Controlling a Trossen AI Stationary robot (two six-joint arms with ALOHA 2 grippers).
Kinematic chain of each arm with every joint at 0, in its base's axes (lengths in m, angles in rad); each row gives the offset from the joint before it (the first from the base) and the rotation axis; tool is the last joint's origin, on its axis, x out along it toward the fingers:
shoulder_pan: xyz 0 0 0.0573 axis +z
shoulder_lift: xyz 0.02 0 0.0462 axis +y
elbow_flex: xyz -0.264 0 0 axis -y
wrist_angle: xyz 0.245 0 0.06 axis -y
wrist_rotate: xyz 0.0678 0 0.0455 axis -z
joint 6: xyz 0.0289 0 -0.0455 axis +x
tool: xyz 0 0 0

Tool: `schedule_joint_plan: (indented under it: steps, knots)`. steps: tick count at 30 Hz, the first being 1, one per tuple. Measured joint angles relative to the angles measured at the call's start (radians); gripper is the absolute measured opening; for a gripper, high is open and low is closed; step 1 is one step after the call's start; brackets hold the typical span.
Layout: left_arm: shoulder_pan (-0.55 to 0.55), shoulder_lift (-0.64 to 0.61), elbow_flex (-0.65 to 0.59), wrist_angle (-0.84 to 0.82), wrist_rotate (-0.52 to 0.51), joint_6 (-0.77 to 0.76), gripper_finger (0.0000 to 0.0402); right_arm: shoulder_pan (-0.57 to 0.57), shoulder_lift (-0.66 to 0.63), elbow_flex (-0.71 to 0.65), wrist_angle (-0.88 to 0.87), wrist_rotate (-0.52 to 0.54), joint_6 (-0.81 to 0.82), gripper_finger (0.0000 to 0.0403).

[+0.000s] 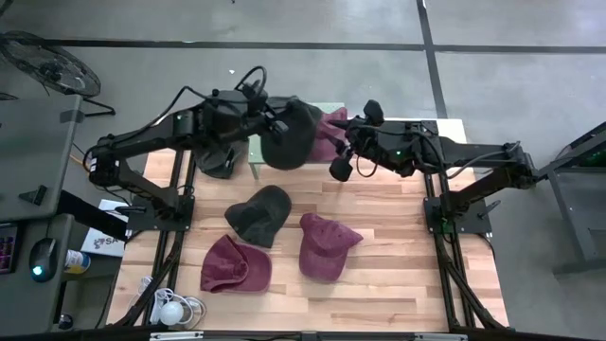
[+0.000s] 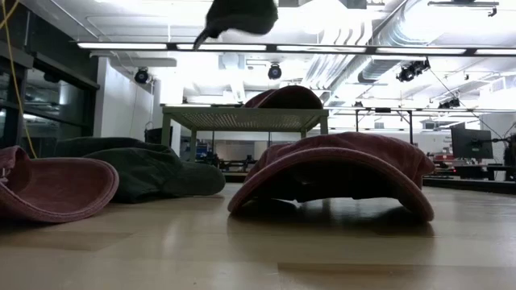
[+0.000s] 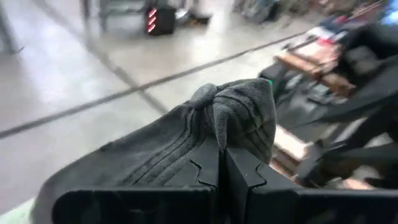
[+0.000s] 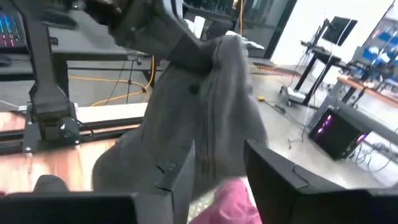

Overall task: Pick & Place hat
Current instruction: Put the right black cap on the shelf

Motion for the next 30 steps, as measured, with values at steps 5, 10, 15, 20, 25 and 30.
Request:
schedule_joint_plan:
  steps: [5,10,15,20,25,30]
  knots:
    - [0.071,-0.003,-0.001,-0.099,0.008,-0.059,0.0001,0.000,-0.019,0.000,-0.057,0.002,0.056,0.0150]
    - [0.148,-0.001,-0.001,-0.163,0.039,-0.110,0.0000,0.000,-0.037,0.000,-0.130,0.046,0.104,0.0151]
    - [0.227,-0.001,-0.001,-0.190,0.115,-0.131,0.0000,0.000,-0.053,0.000,-0.208,0.093,0.173,0.0152]
    - [0.299,0.009,-0.024,-0.182,0.218,-0.135,0.0000,-0.001,-0.073,0.000,-0.254,0.124,0.229,0.0152]
    - [0.352,0.021,-0.100,-0.137,0.291,-0.173,0.0000,-0.001,-0.076,0.000,-0.287,0.131,0.254,0.0152]
    - [0.398,0.021,-0.163,-0.054,0.328,-0.211,0.0000,-0.001,-0.077,0.000,-0.290,0.131,0.271,0.0152]
